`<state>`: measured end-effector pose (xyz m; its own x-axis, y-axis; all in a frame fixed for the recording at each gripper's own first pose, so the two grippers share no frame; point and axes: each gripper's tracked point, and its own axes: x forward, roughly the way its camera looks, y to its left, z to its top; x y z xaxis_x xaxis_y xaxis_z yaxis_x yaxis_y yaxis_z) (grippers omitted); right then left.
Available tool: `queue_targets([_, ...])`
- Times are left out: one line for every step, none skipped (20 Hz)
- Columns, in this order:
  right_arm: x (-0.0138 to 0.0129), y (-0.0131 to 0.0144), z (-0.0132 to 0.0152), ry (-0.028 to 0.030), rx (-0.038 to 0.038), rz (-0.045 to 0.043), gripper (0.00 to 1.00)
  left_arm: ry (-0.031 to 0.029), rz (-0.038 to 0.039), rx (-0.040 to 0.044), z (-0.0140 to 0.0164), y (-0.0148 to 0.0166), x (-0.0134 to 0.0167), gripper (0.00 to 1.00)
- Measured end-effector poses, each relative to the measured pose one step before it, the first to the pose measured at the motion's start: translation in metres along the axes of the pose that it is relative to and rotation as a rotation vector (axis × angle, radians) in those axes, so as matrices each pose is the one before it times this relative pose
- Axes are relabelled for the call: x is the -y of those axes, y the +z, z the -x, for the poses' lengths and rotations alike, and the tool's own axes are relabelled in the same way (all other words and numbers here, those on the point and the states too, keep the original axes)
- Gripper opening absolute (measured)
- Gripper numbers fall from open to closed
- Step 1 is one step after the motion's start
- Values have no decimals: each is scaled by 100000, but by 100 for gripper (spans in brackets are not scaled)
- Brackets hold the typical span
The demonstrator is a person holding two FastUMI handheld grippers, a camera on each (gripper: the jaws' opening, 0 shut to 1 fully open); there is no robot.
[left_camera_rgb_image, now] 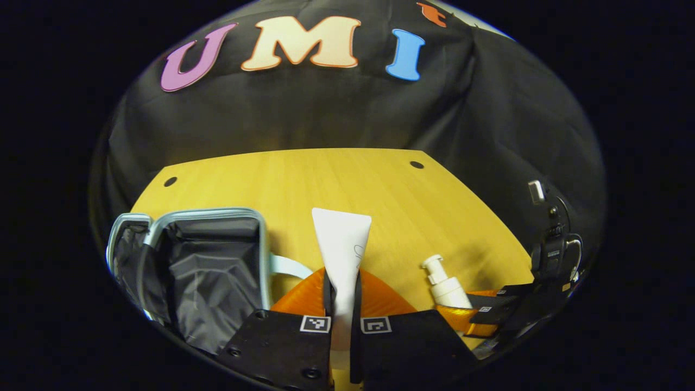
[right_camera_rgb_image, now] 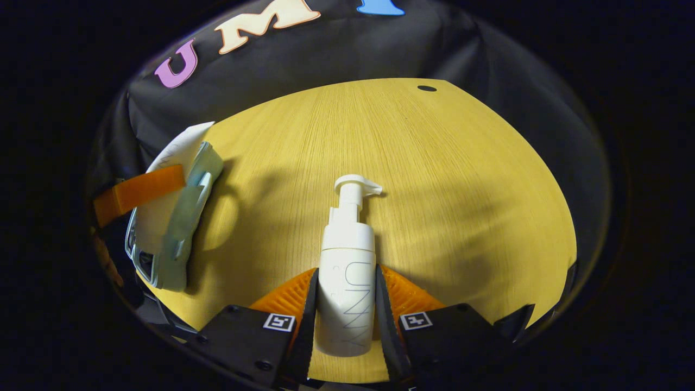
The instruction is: First open the suitcase, pack the skin care products into it, and then close the suitcase.
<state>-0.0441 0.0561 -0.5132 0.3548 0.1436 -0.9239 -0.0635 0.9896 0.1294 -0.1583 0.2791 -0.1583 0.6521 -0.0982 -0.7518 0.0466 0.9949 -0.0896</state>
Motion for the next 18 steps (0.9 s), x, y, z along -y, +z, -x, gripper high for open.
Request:
queue_targets([-147,75,-70,-139,-157,-97,56,2801,1220,-370,350,-184,-1892,6])
queue_targets([-17,-51,24,-476,187,-310,55,2510,943,-439,215,-91,-1917,6])
queue_targets([-61,73,-32,-521,46,-316,56,2733,1242,-404,146,-369,-1777,6])
queue_targets([36,-96,21,-546,37,-360,56,2621,1337,-1363,32,-475,-1952,6])
queue_targets([36,16,47,-811,122,-449,56,2046,1035,-1060,-120,-530,-1742,6])
queue_targets([-36,29,47,-698,59,-202,55,2053,1085,-1276,-226,-496,-1504,6])
queue_targets([-78,76,12,-655,17,-185,56,1880,808,-1231,-472,-543,-1500,6])
queue_targets([-125,-3,-25,-783,18,-184,56,1845,1299,-1448,-371,-535,-1366,6])
queue_targets([-18,-61,-52,-1051,33,423,56,1307,1216,-1039,-371,-530,-1174,6])
queue_targets([10,21,-23,-1087,272,805,56,1007,938,-2316,-464,-729,-960,6])
queue_targets([24,6,28,-832,333,435,56,917,533,-2152,-477,-716,-807,6])
queue_targets([44,-12,33,-632,-13,29,56,533,773,-1795,-408,-277,-528,6])
queue_targets([-97,68,-6,-512,77,-182,56,-560,1807,-1698,-132,-246,-89,6])
queue_targets([-56,54,54,-470,-64,-262,56,-948,266,1714,-400,555,99,6])
queue_targets([-106,-78,-10,-29,-810,-641,56,172,-156,-2432,-475,-468,-210,6])
queue_targets([-183,82,18,158,-899,-1699,55,260,572,-5047,-248,-884,-81,6])
queue_targets([-308,174,189,868,-421,-1934,55,252,67,-3820,-117,-667,-35,6])
queue_targets([-357,483,454,1216,819,-1402,55,15,922,-2930,-80,-474,-109,7])
